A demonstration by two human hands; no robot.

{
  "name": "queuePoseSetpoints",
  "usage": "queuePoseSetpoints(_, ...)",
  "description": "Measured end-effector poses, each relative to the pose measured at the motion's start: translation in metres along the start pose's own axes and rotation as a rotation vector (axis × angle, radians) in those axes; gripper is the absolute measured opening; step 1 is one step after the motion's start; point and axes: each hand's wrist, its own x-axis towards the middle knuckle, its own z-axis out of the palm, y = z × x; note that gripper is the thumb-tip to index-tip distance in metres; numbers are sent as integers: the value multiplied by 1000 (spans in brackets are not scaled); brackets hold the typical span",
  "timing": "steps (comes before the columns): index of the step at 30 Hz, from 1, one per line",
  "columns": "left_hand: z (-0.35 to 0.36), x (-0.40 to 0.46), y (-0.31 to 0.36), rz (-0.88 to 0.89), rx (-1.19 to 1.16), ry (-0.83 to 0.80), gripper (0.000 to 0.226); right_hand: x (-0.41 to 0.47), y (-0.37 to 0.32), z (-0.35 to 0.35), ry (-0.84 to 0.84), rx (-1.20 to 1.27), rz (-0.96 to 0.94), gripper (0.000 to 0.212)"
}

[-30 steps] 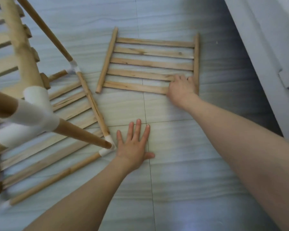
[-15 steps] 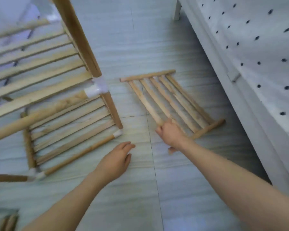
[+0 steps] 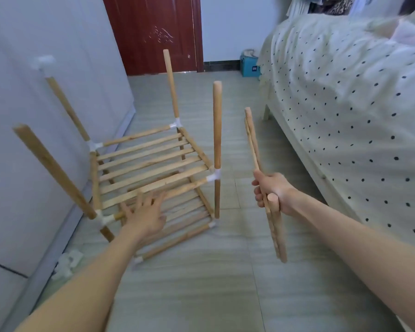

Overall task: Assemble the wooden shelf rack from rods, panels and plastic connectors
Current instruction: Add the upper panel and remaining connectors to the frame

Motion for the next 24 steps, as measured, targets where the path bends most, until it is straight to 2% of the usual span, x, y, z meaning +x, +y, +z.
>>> queuePoseSetpoints(1, 5, 1, -7, -4, -16, -80, 70, -9, -4, 1, 0, 18, -8, 35)
queuePoseSetpoints(2, 10, 1, -10, 7, -40, -94, 72, -15, -6, 1, 2, 31, -19, 38)
queuePoseSetpoints(5, 20, -5, -9, 35, -78, -35, 67, -31, -12, 5, 31, 34, -55, 38)
queuePoseSetpoints(9, 24, -20, -3, 73, -212, -95, 57, -44, -23, 4, 75, 26, -134, 32)
queuePoseSetpoints(14, 34, -54, 0, 160, -283, 36, 42, -58, -38, -5, 82, 20, -222, 33)
queuePoseSetpoints(17, 36, -73, -2, 195, -364, 77, 38, -67, -40, -12, 34, -63, -238, 33)
queuePoseSetpoints(20, 37, -89, -6, 261, -478, 28, 37, -75, -34, -21, -15, -210, -267, 33)
queuePoseSetpoints(24, 40, -108, -1, 253, -521, -24, 35, -84, -24, -32, 3, -417, -367, 31)
